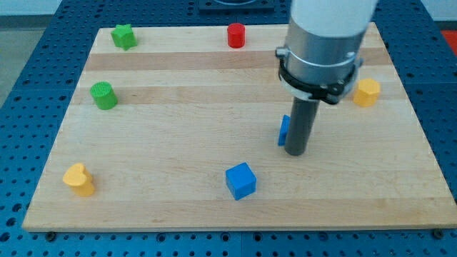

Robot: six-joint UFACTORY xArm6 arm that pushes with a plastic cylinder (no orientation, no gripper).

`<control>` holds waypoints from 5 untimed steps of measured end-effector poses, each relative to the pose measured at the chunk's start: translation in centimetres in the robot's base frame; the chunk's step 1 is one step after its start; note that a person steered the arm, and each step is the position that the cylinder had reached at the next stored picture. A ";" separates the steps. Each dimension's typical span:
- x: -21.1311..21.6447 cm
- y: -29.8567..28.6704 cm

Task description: Push the yellow hexagon closer to the blue triangle

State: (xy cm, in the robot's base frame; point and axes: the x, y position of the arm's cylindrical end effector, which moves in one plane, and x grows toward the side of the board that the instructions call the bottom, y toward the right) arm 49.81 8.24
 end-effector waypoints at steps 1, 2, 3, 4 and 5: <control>-2.8 -0.1; -4.1 -0.4; -3.8 2.9; -4.5 8.2; -5.7 13.6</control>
State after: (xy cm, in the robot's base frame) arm 44.14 21.86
